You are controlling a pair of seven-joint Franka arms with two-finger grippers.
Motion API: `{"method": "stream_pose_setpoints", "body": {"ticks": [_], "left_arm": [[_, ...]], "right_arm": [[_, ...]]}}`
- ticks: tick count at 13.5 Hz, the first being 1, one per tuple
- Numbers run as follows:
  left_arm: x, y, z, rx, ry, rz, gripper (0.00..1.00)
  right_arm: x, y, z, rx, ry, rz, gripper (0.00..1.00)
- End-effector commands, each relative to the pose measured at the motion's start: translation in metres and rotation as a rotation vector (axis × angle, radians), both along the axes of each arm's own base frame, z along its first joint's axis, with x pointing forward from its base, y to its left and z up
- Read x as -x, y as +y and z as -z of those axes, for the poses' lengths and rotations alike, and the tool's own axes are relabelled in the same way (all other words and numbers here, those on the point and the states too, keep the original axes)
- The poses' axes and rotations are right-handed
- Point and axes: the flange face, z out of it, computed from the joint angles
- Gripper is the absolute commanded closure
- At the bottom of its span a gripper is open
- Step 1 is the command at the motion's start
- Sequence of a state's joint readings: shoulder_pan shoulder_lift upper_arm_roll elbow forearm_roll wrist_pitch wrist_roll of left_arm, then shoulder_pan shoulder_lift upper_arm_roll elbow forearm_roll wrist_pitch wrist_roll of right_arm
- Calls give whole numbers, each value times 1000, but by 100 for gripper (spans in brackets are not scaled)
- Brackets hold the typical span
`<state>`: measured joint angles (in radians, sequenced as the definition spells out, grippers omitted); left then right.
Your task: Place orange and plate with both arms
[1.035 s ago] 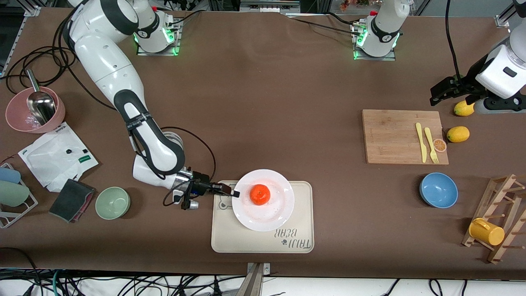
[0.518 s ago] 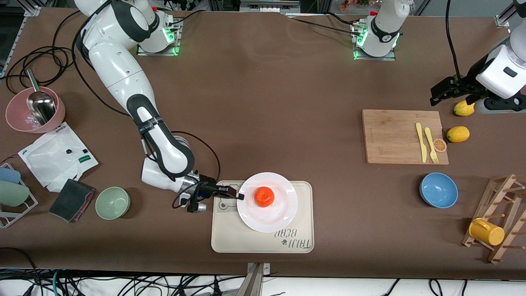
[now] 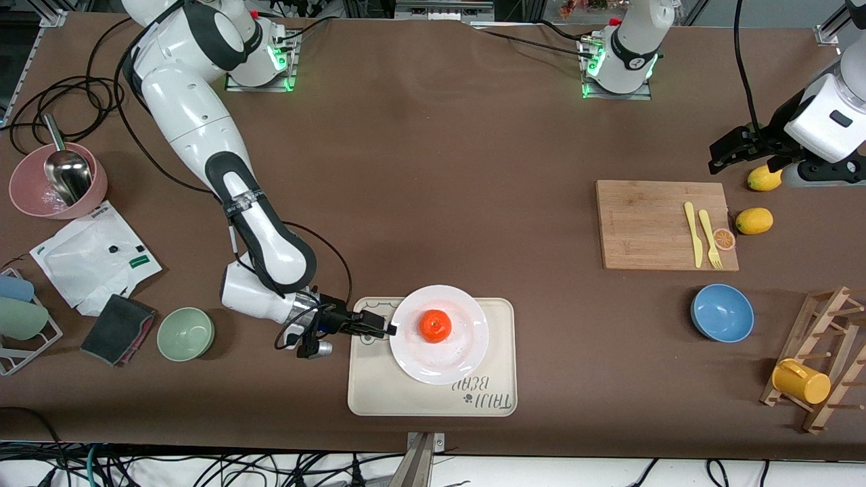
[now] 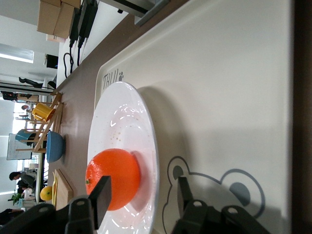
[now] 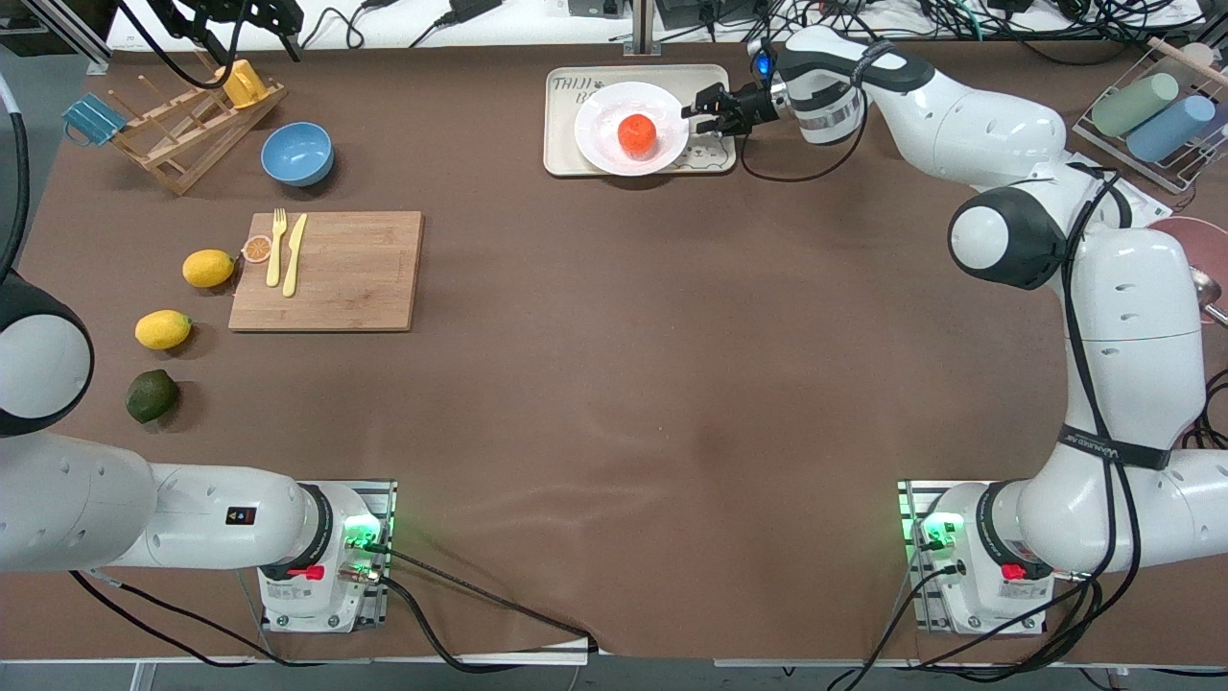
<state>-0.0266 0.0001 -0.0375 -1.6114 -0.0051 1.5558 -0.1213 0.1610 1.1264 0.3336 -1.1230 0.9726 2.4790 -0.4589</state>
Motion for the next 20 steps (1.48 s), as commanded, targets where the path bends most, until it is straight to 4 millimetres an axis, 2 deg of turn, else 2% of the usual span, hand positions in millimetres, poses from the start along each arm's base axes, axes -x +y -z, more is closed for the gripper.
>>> {"method": "stream_pose_setpoints", "body": {"ticks": [1,2,3,6,8,12,15,16,17,18,20], "left_arm": [[0,3,-6,-15,-1,15,0],[0,3,-6,-15,-1,15,0],[1,3,-6,-15,-1,15,0],[1,0,-6,-15,0,21,0],[1,0,-6,-16,-2,21,0],[1,0,-6,-16,0,21,0],[1,-1,-6,-16,0,22,0],[1,-1,-6,-17,0,21,0],[1,-1,-6,-16,0,22,0],[1,-1,-6,-16,0,22,0],[1,-1,-6,-16,0,22,0]], "right_arm": [[0,-4,-46,47,-6,-35,36],[2,-5,-62,74,-16,-51,35],[6,-7,-76,106,-27,-69,29],[35,-16,-117,201,-19,-162,27],[60,-46,-148,287,5,-225,27],[110,-117,-240,482,88,-336,27],[140,-142,-304,687,121,-367,25],[153,-148,-326,754,132,-354,9],[163,-154,-346,807,137,-345,0],[170,-162,-365,849,121,-332,0],[179,-180,-388,905,112,-311,0]]}}
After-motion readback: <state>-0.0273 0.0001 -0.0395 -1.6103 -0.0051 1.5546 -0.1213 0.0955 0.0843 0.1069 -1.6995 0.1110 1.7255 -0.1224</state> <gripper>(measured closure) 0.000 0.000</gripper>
